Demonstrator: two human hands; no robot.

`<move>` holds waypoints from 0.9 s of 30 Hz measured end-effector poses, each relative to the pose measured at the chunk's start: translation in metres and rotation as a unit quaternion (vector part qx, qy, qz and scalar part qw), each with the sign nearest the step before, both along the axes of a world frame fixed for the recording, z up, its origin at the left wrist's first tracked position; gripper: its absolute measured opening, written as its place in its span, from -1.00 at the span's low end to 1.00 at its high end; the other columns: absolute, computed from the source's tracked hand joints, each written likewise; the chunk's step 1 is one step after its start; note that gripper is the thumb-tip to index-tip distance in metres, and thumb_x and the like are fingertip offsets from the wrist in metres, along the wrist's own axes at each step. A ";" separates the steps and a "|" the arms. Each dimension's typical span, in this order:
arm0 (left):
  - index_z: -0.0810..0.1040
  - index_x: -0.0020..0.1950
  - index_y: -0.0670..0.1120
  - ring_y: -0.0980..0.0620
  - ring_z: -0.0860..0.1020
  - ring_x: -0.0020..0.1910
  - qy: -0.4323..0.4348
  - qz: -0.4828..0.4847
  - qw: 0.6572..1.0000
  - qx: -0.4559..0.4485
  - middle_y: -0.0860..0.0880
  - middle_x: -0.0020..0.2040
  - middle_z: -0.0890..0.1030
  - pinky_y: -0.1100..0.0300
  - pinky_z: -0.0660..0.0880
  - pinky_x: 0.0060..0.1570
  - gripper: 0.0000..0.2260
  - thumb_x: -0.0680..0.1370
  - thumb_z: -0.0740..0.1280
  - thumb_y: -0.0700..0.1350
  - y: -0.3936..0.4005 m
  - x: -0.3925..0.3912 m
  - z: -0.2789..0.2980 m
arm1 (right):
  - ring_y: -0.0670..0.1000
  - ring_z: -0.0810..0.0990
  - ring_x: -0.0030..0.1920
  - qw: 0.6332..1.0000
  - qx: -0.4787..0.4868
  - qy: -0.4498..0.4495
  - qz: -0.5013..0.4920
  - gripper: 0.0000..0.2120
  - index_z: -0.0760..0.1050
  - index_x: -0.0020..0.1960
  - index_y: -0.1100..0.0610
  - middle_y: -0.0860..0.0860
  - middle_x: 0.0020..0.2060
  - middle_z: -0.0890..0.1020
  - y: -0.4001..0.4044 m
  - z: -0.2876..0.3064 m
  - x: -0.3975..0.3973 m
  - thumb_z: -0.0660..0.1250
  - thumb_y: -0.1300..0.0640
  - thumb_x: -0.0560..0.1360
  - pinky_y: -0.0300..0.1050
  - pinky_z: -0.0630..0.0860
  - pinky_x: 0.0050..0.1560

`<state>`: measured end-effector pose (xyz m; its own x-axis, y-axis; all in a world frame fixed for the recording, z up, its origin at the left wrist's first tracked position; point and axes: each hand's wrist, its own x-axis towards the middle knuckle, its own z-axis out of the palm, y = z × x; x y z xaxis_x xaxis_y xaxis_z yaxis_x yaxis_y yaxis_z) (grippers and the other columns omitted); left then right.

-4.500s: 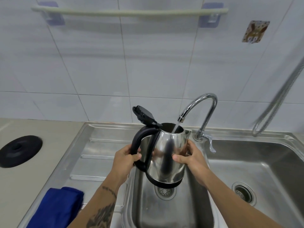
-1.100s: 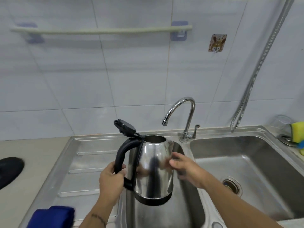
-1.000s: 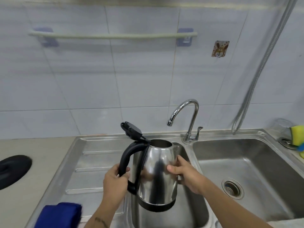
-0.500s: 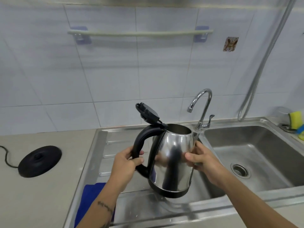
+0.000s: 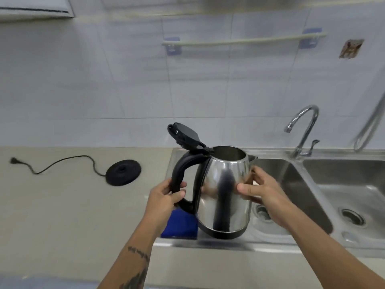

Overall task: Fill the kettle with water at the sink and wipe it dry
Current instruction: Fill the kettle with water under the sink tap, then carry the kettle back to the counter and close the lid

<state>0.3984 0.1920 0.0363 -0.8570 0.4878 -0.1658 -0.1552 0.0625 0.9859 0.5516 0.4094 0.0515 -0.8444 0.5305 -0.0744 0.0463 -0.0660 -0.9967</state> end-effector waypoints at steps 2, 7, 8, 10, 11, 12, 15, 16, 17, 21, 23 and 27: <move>0.66 0.01 -0.03 -0.15 0.65 0.06 0.008 0.017 1.000 -0.014 -0.02 0.00 0.72 -0.20 0.57 0.15 -0.73 0.53 0.36 -0.39 -0.028 -0.004 -0.003 | 0.06 0.68 -0.02 1.000 -0.006 0.001 0.009 -0.43 0.56 0.19 0.07 0.14 0.08 0.67 -0.025 -0.004 -0.009 0.55 0.17 0.18 -0.12 0.67 -0.05; 0.67 0.02 0.06 -0.15 0.65 0.08 0.016 0.049 0.999 -0.016 -0.02 0.01 0.71 -0.23 0.55 0.17 -0.68 0.53 0.36 -0.37 -0.088 -0.022 -0.007 | 0.14 0.71 0.09 1.000 -0.013 0.007 0.022 -0.48 0.55 0.20 -0.01 0.11 0.14 0.68 -0.085 -0.009 -0.035 0.59 0.31 0.32 -0.18 0.67 -0.11; 0.67 0.04 0.06 -0.14 0.65 0.09 0.020 0.053 0.998 -0.014 -0.01 0.01 0.71 -0.22 0.55 0.17 -0.68 0.53 0.36 -0.37 -0.100 -0.028 -0.008 | 0.16 0.70 0.12 1.000 -0.013 0.008 0.021 -0.51 0.54 0.20 -0.02 0.09 0.15 0.67 -0.098 -0.011 -0.042 0.56 0.34 0.38 -0.21 0.65 -0.14; 0.66 0.06 0.06 -0.13 0.64 0.10 0.023 0.056 0.998 -0.008 -0.01 0.01 0.71 -0.21 0.56 0.16 -0.68 0.53 0.37 -0.36 -0.121 -0.043 -0.010 | 0.16 0.70 0.12 1.000 -0.015 0.007 0.018 -0.53 0.53 0.21 -0.02 0.08 0.16 0.67 -0.121 -0.016 -0.058 0.53 0.35 0.41 -0.24 0.63 -0.16; 0.66 0.07 0.06 -0.12 0.64 0.11 0.025 0.057 0.998 -0.007 0.00 0.01 0.72 -0.21 0.56 0.16 -0.67 0.52 0.37 -0.36 -0.132 -0.053 -0.012 | 0.14 0.70 0.12 1.000 -0.014 0.005 0.018 -0.52 0.53 0.22 -0.02 0.06 0.16 0.67 -0.132 -0.018 -0.067 0.54 0.34 0.41 -0.24 0.63 -0.15; 0.66 0.08 0.07 -0.11 0.64 0.11 0.026 0.057 0.998 -0.006 0.00 0.02 0.72 -0.20 0.56 0.16 -0.67 0.52 0.38 -0.36 -0.143 -0.062 -0.014 | 0.13 0.70 0.12 1.000 -0.012 0.001 0.017 -0.51 0.52 0.23 -0.02 0.04 0.16 0.67 -0.144 -0.020 -0.077 0.54 0.33 0.41 -0.24 0.64 -0.15; 0.65 0.09 0.10 -0.07 0.64 0.11 0.026 0.040 0.999 -0.001 0.01 0.03 0.71 -0.17 0.56 0.17 -0.65 0.53 0.37 -0.36 -0.177 -0.097 -0.020 | 0.10 0.69 0.12 1.000 -0.009 0.001 0.010 -0.48 0.51 0.28 0.00 0.02 0.15 0.67 -0.178 -0.024 -0.109 0.54 0.32 0.40 -0.21 0.65 -0.11; 0.65 0.09 0.10 -0.06 0.64 0.12 0.026 0.030 0.999 -0.005 0.02 0.04 0.71 -0.16 0.56 0.17 -0.65 0.54 0.37 -0.35 -0.188 -0.111 -0.022 | 0.09 0.69 0.11 1.000 -0.012 -0.001 0.007 -0.47 0.51 0.29 0.00 0.02 0.15 0.67 -0.188 -0.026 -0.120 0.54 0.31 0.40 -0.19 0.66 -0.09; 0.65 0.09 0.10 -0.05 0.64 0.12 0.025 0.020 0.999 -0.008 0.03 0.04 0.71 -0.15 0.56 0.18 -0.66 0.54 0.36 -0.35 -0.198 -0.125 -0.025 | 0.09 0.69 0.11 1.000 -0.015 -0.001 0.004 -0.47 0.51 0.28 -0.01 0.02 0.15 0.68 -0.199 -0.028 -0.131 0.56 0.30 0.39 -0.18 0.66 -0.07; 0.65 0.12 0.01 -0.02 0.63 0.13 0.022 -0.005 1.000 -0.010 0.04 0.02 0.72 -0.04 0.55 0.19 -0.68 0.54 0.35 -0.38 -0.226 -0.172 -0.039 | 0.22 0.67 0.18 1.000 -0.025 -0.006 -0.010 -0.41 0.53 0.25 0.07 0.11 0.10 0.69 -0.230 -0.041 -0.168 0.57 0.25 0.24 -0.16 0.64 -0.04; 0.64 0.13 -0.01 0.02 0.64 0.11 0.022 -0.011 0.999 -0.028 0.04 0.03 0.71 -0.03 0.53 0.24 -0.69 0.53 0.35 -0.38 -0.238 -0.189 -0.046 | 0.24 0.66 0.21 0.999 -0.026 -0.020 -0.014 -0.42 0.51 0.23 0.13 0.18 0.13 0.67 -0.243 -0.048 -0.183 0.56 0.30 0.25 -0.10 0.66 0.02; 0.66 0.08 0.01 0.03 0.63 0.10 0.017 -0.009 0.999 -0.039 0.02 0.03 0.71 -0.08 0.49 0.28 -0.69 0.51 0.36 -0.38 -0.251 -0.220 -0.059 | 0.19 0.66 0.20 0.998 -0.014 -0.047 -0.034 -0.47 0.48 0.23 0.17 0.20 0.18 0.64 -0.263 -0.056 -0.206 0.55 0.40 0.33 -0.02 0.65 0.17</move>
